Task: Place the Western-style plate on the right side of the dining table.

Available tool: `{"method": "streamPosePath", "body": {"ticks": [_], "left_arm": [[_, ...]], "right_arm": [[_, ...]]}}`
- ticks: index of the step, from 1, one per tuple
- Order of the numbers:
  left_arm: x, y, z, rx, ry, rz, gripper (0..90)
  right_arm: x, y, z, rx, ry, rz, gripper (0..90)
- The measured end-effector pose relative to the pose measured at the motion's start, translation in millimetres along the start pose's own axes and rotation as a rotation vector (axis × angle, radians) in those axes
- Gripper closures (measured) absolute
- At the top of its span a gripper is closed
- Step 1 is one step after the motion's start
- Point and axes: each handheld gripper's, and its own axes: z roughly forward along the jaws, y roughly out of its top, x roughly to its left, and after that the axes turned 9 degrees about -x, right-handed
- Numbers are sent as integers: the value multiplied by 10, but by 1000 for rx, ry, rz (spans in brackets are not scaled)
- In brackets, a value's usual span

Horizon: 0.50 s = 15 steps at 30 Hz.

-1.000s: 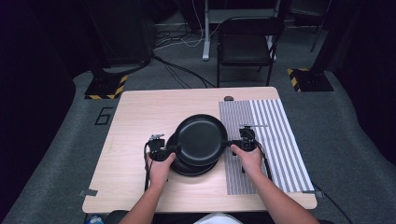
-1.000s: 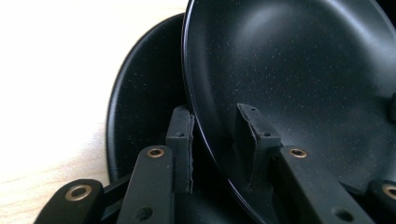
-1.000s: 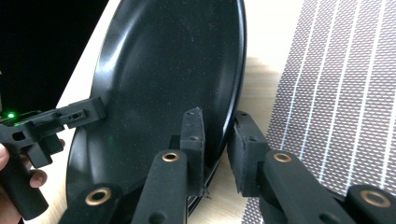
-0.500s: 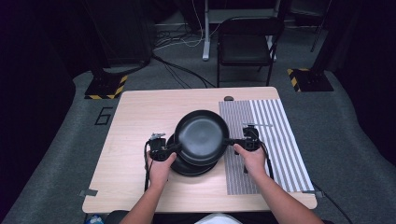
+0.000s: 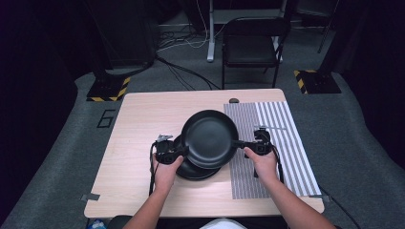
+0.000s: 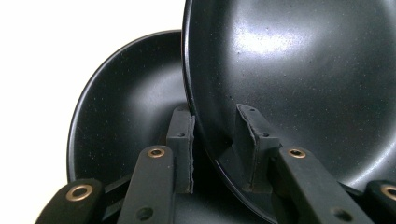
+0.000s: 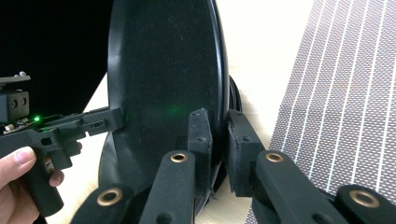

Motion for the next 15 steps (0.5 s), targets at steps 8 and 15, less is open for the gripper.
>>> {"method": "streamPosePath", "body": {"ticks": [8,15], "left_arm": [[-33,38,-22,-12,2,0,694],[-53,80,-54,-29,0,6,696]], "right_arm": [[-26,18,-22,5,11,18,814],[-19,21,-30,5,11,24,807]]}}
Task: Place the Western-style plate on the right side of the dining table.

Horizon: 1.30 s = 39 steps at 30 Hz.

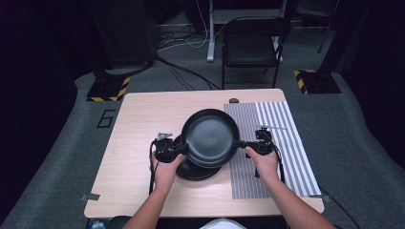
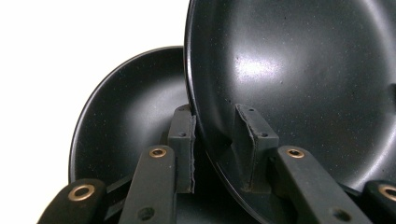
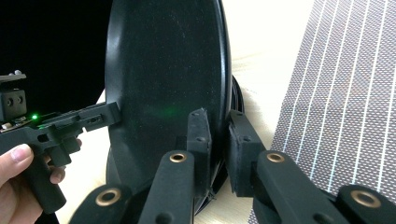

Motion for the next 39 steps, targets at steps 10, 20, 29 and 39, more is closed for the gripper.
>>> {"method": "streamPosePath", "body": {"ticks": [10,20,29,39], "left_arm": [[-29,54,-43,-24,-2,8,699],[-40,103,-69,-30,-4,14,703],[-94,151,-51,-43,-14,21,708],[-150,172,2,-43,-30,32,708]], "right_arm": [[34,8,-24,-1,-2,-31,792],[43,12,-31,4,10,-29,790],[7,28,-80,-2,16,-3,786],[-19,20,-150,-12,5,8,784]]}}
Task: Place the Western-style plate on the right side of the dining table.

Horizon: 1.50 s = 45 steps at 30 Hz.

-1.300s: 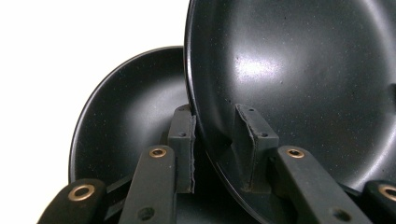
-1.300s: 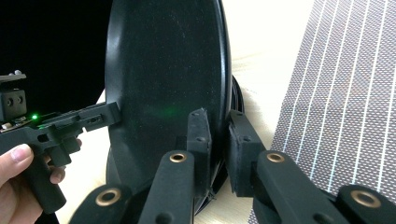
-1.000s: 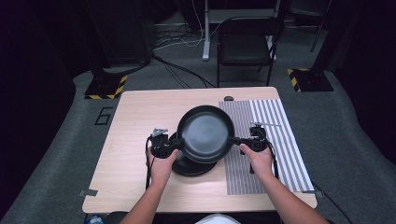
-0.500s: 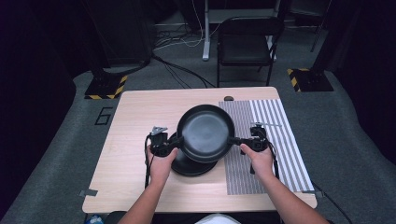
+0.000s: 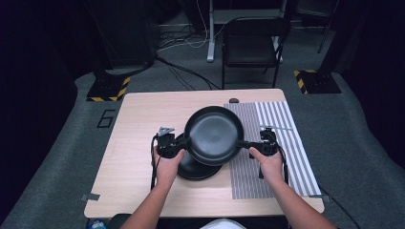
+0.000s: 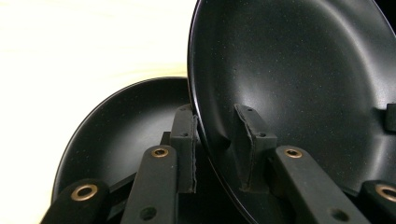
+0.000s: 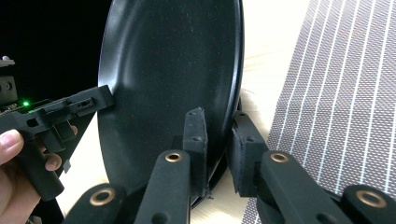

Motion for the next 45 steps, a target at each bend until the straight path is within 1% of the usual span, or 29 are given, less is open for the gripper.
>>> {"method": "streamPosePath", "body": {"ticks": [2,8,18,20,21,29,36,39,42,43,44,45], "left_arm": [[-14,6,11,1,-5,7,708],[-59,22,53,4,-16,7,708],[-118,53,95,2,-34,19,708],[-132,56,110,2,-38,14,709],[-140,59,122,4,-39,19,709],[-209,64,201,12,-63,20,709],[-275,79,268,16,-84,29,709],[-306,89,285,17,-89,29,708],[-334,101,306,18,-97,37,708],[-339,103,316,18,-104,37,709],[-350,103,331,21,-109,32,710],[-360,104,345,27,-111,36,710]], "right_arm": [[-9,0,-21,-3,-3,4,784],[-20,-9,-85,-16,-12,4,783],[-34,3,-173,-38,-25,6,782],[-39,2,-186,-41,-28,5,781],[-43,1,-196,-42,-28,7,780],[-99,5,-283,-58,-47,17,779],[-134,4,-369,-77,-63,27,779],[-142,12,-403,-85,-68,25,780],[-150,16,-439,-95,-73,23,780],[-152,17,-452,-97,-75,25,779],[-159,17,-464,-100,-76,22,779],[-167,16,-481,-102,-80,21,779]]}}
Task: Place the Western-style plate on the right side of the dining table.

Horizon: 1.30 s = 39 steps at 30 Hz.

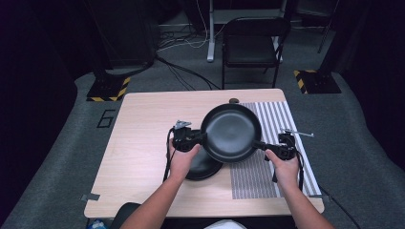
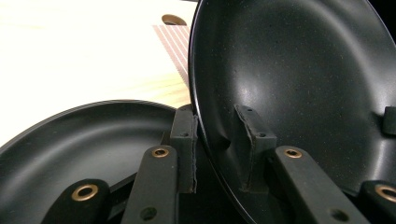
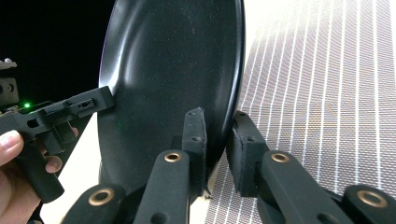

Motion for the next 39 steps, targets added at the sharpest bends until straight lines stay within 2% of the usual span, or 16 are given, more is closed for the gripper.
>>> {"method": "streamPosePath", "body": {"ticks": [14,21,39], "left_arm": [[-129,41,137,9,-26,8,710],[-172,62,157,12,-36,14,712],[-287,78,274,28,-81,23,713]], "right_arm": [[-116,52,-128,-29,-18,13,780],[-136,72,-185,-39,-18,20,780],[-176,57,-354,-74,-55,30,780]]}}
